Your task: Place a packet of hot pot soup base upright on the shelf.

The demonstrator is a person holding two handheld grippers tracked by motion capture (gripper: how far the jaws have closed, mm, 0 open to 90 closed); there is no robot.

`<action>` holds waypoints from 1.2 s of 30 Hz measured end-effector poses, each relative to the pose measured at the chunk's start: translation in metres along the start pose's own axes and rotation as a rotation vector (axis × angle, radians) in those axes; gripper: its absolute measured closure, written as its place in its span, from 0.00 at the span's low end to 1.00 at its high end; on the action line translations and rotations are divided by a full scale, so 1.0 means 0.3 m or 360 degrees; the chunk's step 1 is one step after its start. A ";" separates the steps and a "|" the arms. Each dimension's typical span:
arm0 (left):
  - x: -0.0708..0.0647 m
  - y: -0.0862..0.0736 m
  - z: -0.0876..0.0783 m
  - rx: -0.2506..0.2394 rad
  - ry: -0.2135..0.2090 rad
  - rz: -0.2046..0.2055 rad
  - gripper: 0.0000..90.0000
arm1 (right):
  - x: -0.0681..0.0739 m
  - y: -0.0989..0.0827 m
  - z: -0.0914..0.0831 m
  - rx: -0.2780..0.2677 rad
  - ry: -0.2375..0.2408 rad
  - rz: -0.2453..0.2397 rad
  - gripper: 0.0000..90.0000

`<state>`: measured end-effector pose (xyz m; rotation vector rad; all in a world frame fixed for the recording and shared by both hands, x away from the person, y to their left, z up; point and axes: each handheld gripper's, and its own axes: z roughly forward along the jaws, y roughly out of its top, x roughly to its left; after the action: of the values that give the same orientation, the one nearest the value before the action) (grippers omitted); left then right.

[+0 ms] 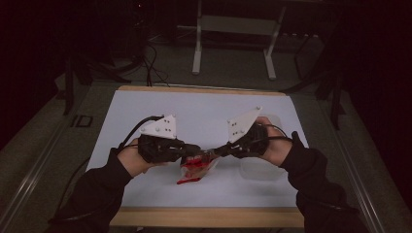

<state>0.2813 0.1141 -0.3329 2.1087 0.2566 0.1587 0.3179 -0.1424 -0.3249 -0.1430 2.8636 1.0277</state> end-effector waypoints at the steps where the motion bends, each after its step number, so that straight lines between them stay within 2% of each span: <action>1: 0.000 0.001 -0.001 -0.0006 0.0010 -0.0005 0.96 | 0.001 0.007 -0.005 0.0017 -0.0017 0.0008 1.00; 4: 0.001 0.004 -0.006 -0.0022 0.0027 -0.0017 0.89 | 0.002 0.022 -0.018 0.0045 -0.0035 0.0002 1.00; 5: 0.001 0.004 -0.007 -0.0027 0.0042 -0.0018 0.80 | 0.002 0.027 -0.024 0.0057 -0.0060 -0.0008 1.00; 9: -0.011 0.002 -0.023 -0.0073 0.0156 -0.0012 0.52 | -0.008 0.030 -0.049 0.0063 -0.0069 0.0003 1.00; 11: -0.010 0.003 -0.040 -0.0110 0.0178 -0.0055 0.43 | -0.014 0.030 -0.066 0.0073 -0.0084 0.0016 1.00; 14: -0.006 -0.001 -0.074 -0.0157 0.0208 -0.0085 0.28 | -0.019 0.029 -0.091 0.0091 -0.0120 0.0013 1.00; 16: -0.005 -0.009 -0.096 -0.0190 0.0196 -0.0113 0.22 | -0.023 0.027 -0.111 0.0104 -0.0131 0.0029 1.00; 19: -0.009 -0.032 -0.117 -0.0229 0.0213 -0.0139 0.16 | -0.028 0.019 -0.143 0.0120 -0.0170 0.0058 1.00; 21: -0.011 -0.053 -0.125 -0.0266 0.0235 -0.0172 0.15 | -0.033 0.013 -0.168 0.0120 -0.0190 0.0108 1.00; 23: -0.016 -0.075 -0.127 -0.0286 0.0243 -0.0189 0.06 | -0.036 0.006 -0.195 0.0125 -0.0227 0.0150 1.00; 25: -0.024 -0.098 -0.129 -0.0308 0.0277 -0.0199 0.02 | -0.036 0.001 -0.216 0.0135 -0.0256 0.0166 1.00; 31: -0.050 -0.174 -0.130 -0.0335 0.0375 -0.0220 0.01 | -0.045 -0.032 -0.286 0.0145 -0.0307 0.0298 1.00; 36: -0.074 -0.250 -0.100 -0.0301 0.0442 -0.0254 0.01 | -0.037 -0.068 -0.344 0.0145 -0.0361 0.0368 1.00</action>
<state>0.2444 0.1715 -0.3814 1.8674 0.5516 0.3673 0.3252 -0.2231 -0.2571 0.2987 2.7554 0.8796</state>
